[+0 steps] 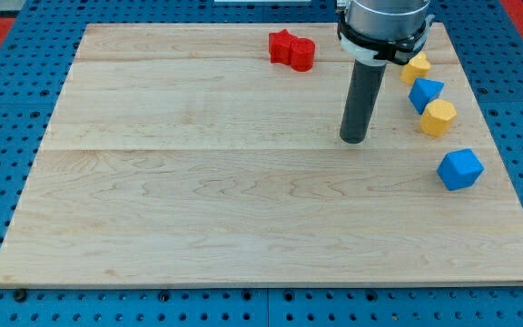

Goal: Slide the yellow hexagon to the center

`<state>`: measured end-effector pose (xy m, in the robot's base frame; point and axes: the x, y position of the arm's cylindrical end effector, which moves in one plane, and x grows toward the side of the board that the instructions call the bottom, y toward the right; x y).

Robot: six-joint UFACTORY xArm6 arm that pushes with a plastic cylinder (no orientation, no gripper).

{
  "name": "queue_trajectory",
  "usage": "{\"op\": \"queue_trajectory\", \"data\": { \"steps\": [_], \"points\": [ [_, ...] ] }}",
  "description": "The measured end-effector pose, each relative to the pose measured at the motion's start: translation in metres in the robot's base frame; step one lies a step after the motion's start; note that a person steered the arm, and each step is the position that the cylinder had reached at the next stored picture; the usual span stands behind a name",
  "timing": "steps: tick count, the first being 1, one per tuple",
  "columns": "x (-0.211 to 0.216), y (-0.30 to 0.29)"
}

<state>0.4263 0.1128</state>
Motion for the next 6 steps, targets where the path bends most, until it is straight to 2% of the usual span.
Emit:
{"op": "queue_trajectory", "data": {
  "steps": [2, 5, 6],
  "points": [
    [0.014, 0.004],
    [0.014, 0.108],
    [0.014, 0.108]
  ]
}}
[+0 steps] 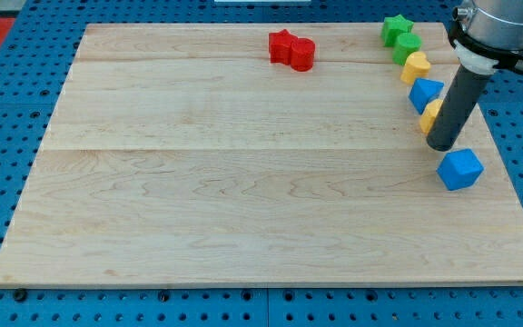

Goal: Slide the yellow hexagon to the center

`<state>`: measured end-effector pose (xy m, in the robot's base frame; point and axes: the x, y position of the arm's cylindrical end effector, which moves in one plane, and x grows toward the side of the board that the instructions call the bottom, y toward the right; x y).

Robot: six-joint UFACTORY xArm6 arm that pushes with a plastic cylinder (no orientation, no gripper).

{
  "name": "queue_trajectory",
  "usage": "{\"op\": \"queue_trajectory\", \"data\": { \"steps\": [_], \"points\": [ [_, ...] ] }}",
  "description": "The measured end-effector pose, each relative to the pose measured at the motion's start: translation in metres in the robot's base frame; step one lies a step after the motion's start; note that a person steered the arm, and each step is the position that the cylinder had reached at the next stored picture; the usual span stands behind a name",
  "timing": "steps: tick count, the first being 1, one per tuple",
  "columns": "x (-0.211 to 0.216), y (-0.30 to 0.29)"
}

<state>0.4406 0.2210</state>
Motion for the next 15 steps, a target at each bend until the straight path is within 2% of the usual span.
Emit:
{"op": "queue_trajectory", "data": {
  "steps": [2, 3, 4, 7, 11, 15],
  "points": [
    [0.000, 0.059],
    [-0.007, 0.059],
    [-0.033, 0.059],
    [-0.048, 0.059],
    [-0.044, 0.044],
    [-0.045, -0.126]
  ]
}}
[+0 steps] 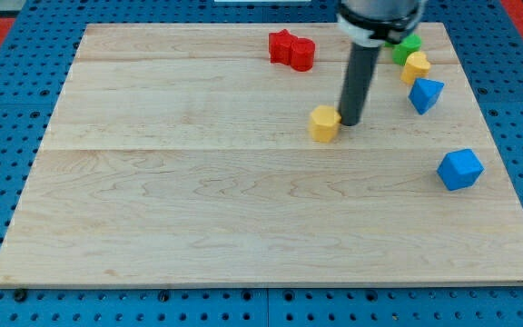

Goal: Slide the yellow hexagon to the center

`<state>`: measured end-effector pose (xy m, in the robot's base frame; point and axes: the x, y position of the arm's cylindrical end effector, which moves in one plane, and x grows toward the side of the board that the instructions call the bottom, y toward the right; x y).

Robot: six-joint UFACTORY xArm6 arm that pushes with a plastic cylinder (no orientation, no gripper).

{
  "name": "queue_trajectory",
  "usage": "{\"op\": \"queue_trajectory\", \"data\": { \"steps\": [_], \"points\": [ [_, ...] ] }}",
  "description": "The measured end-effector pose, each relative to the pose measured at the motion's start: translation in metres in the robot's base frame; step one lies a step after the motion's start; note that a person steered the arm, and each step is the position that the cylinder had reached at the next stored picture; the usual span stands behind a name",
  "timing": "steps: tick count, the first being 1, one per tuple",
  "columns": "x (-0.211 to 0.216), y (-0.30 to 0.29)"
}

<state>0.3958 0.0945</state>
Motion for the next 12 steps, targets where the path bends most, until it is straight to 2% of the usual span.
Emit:
{"op": "queue_trajectory", "data": {
  "steps": [2, 3, 4, 5, 6, 8, 12],
  "points": [
    [0.011, -0.012],
    [0.065, 0.005],
    [0.075, 0.005],
    [0.075, 0.003],
    [0.075, -0.027],
    [0.071, -0.031],
    [0.023, -0.047]
  ]
}}
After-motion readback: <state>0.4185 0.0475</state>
